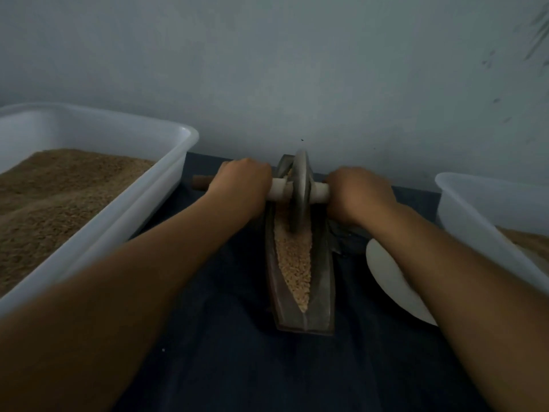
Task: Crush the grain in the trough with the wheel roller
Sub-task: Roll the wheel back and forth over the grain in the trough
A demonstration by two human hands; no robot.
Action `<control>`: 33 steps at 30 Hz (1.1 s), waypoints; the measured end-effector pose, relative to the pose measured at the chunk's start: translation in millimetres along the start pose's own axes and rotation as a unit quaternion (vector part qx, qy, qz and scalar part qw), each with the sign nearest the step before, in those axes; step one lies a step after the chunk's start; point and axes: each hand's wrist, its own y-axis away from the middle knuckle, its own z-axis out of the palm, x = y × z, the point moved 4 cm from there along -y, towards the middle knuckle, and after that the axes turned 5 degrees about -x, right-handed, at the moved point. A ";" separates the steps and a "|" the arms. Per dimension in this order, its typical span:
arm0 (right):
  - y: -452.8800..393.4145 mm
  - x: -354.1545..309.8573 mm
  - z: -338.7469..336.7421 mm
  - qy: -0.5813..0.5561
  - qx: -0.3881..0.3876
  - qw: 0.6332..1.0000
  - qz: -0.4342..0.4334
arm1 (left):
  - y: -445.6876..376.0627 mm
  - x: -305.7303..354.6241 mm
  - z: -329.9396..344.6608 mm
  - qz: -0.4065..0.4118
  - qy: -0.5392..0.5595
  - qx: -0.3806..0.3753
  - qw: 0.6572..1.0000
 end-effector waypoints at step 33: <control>97.0 -9.0 -10.5 -0.016 0.066 0.998 -0.014 | 93.7 7.2 -7.8 0.022 -0.006 0.046 0.999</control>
